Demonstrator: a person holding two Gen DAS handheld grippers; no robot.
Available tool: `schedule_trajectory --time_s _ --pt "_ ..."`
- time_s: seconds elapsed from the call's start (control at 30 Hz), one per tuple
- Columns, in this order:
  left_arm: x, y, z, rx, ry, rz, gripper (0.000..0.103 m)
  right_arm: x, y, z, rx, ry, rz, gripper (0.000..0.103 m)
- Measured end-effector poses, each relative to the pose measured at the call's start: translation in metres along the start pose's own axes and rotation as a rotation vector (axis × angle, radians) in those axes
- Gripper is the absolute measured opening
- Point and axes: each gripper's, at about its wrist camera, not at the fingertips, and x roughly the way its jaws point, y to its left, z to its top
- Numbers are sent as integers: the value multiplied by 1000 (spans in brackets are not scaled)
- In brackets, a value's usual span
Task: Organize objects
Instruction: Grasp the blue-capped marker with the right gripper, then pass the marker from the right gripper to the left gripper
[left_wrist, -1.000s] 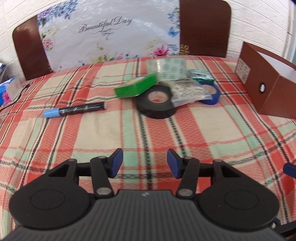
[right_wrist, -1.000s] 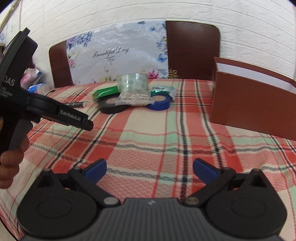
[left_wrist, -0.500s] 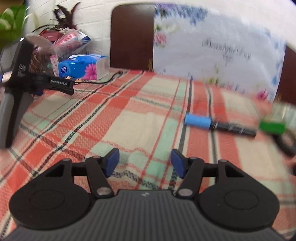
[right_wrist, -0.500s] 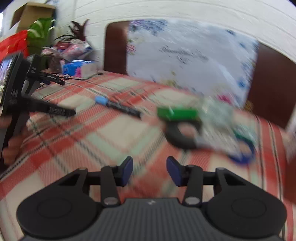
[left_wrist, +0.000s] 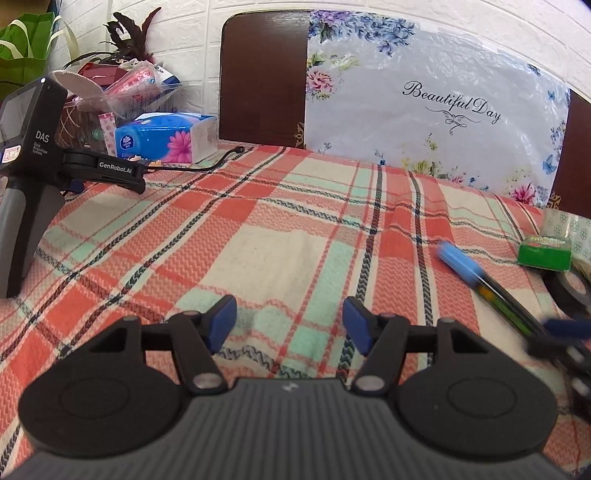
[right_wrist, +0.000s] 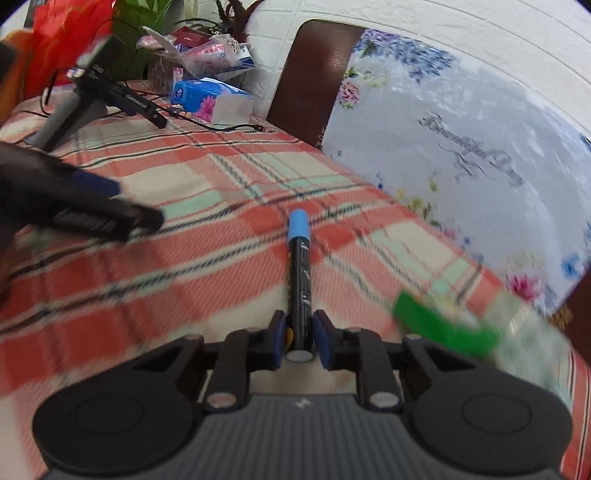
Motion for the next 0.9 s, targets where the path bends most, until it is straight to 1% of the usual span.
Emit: schedule_trajectory --time_s 0.07,0.1,0.2,0.23,0.27,0.33,0.43,0.47,0.53,0.57,0.6,0.63,0.67,0.7,0.73,0.77,0.8,0.83,0.9 --pt "1 -2 1 11 5 -3 68 -32 -8 -24 72 9 16 18" --pt "1 -3 0 22 9 0 70 -50 -14 -38 130 19 27 18" --pt "-2 -19 1 84 41 16 69 -101 -28 -80 315 42 38 18" --pt "-7 -26 2 71 68 -19 69 -115 -34 -94 382 47 43 18" --pt "-16 -35 3 28 104 -102 69 -131 -39 -109 460 49 55 18" --pt "-34 -66 1 -20 195 -305 69 -152 -49 -132 602 43 97 18" --pt "-58 -130 -8 7 333 -537 71 -159 -72 -149 782 29 153 18" --pt "-62 -148 -10 18 376 -587 71 -160 -78 -153 824 22 164 18" --pt "-70 -180 -19 48 444 -642 76 -163 -84 -159 878 4 177 18" --pt "-71 -193 -24 67 470 -649 82 -164 -86 -162 892 -7 180 18" --pt "-70 -204 -29 80 501 -646 84 -167 -88 -164 900 -20 182 18" --pt "-70 -213 -33 92 494 -623 83 -168 -87 -165 908 -37 181 18" --pt "-74 -221 -35 119 466 -600 72 -171 -88 -166 914 -55 184 18" --pt "-75 -229 -34 147 462 -598 42 -174 -90 -168 919 -70 188 18" --pt "-74 -236 -34 161 478 -603 32 -176 -91 -170 919 -83 190 18" --pt "-72 -241 -30 144 501 -629 28 -179 -92 -172 917 -94 185 18" --pt "-72 -247 -26 138 506 -647 25 -181 -94 -173 912 -100 171 18" --pt "-75 -255 -20 152 494 -662 25 -183 -95 -176 916 -104 161 18" --pt "-86 -278 -3 205 434 -689 24 -189 -104 -180 932 -142 137 18"
